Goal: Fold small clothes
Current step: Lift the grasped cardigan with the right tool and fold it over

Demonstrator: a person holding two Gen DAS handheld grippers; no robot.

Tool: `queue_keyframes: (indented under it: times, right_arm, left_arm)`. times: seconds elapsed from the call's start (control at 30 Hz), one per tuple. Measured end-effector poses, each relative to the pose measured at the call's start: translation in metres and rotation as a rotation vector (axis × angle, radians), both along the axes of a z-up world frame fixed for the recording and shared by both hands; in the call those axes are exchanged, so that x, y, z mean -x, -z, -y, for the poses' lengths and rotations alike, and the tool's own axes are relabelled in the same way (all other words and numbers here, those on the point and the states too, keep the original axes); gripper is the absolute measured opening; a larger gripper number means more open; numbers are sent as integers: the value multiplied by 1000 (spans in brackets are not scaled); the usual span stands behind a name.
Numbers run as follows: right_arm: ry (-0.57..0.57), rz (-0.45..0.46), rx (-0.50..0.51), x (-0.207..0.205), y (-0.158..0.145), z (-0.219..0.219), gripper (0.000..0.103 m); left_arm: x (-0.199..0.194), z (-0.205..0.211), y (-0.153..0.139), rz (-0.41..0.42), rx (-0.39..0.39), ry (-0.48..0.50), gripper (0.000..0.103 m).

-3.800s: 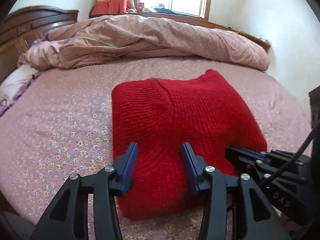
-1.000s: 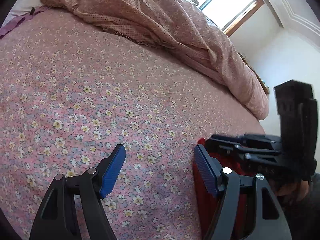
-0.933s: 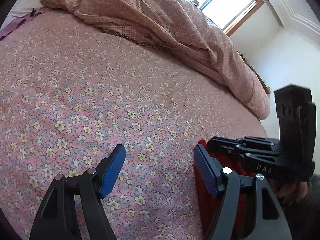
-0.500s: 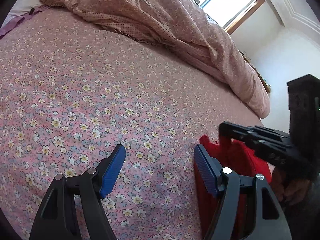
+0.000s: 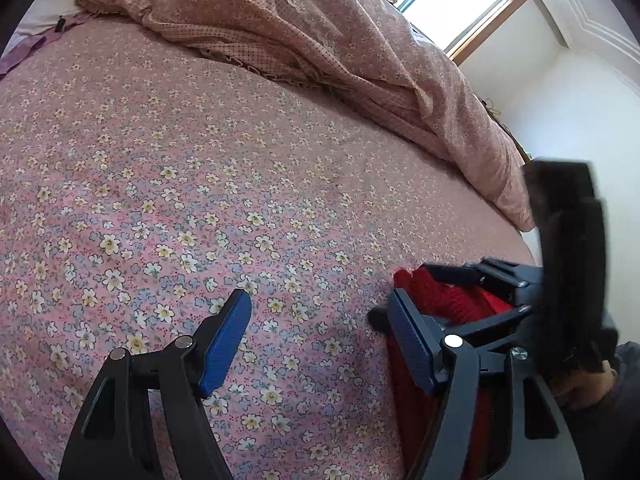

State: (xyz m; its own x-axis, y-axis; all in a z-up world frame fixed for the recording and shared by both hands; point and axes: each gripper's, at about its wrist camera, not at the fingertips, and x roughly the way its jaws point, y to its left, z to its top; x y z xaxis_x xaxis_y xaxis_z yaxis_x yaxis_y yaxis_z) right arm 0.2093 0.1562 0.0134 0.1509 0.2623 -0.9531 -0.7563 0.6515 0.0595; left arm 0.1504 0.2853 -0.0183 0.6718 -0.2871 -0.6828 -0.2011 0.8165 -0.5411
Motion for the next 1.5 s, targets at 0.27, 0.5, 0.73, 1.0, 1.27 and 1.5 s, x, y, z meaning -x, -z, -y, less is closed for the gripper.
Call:
queue_keyframes:
  times: [0.27,0.5,0.73,1.0,1.27,1.5]
  right_arm:
    - [42,199,-191,32,-71,33,81]
    - [-29,426,-210,152,-104,97,81]
    - [-94,724,32,254,-53,94,64]
    - [-263,927,225,291,-17,78,68]
    - [-224,1000,215,265,-14,53,19]
    - [-177,1004,147,266,-41,75,17]
  left_arm:
    - [16,-3,-7,10,9,-13,65]
    - [73,22,-21,-17,-6,46,65]
    - [81,25,-15,-61,-47,22,65]
    - [83,21,-17,-57,-35,27,65]
    - [81,21,-13,-81,-31,30,65]
    - [81,18,-18,-66,-23,37,65]
